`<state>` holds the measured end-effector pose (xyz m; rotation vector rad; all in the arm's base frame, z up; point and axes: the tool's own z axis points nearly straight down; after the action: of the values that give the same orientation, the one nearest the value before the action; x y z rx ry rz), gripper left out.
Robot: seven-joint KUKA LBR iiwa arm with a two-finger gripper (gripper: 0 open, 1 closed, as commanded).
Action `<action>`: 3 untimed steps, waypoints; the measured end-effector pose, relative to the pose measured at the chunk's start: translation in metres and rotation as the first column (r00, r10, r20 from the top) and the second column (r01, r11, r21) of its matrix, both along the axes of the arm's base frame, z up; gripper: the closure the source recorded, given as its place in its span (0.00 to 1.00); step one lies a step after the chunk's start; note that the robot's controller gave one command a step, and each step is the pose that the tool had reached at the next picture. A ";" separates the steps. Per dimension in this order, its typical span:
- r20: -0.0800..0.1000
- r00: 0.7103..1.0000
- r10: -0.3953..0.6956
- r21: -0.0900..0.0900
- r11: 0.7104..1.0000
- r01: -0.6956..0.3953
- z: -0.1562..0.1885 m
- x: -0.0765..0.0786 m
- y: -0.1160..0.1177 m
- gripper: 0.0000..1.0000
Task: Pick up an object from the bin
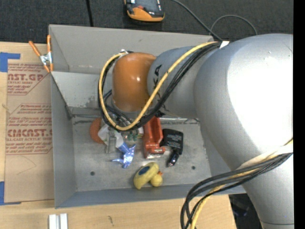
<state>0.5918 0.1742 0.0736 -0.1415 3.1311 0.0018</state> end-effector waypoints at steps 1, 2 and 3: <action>0.000 1.000 0.001 0.000 1.000 -0.001 0.002 -0.001 0.001 1.00; -0.007 0.993 0.119 -0.002 0.993 -0.119 0.065 -0.002 0.034 1.00; -0.006 0.991 0.134 0.001 0.991 -0.134 0.135 -0.007 0.023 1.00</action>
Offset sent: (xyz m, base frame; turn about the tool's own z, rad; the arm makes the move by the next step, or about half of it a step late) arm 0.0009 0.0582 0.1102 -0.2103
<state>0.5851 0.1975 0.2084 -0.3521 3.1202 0.0036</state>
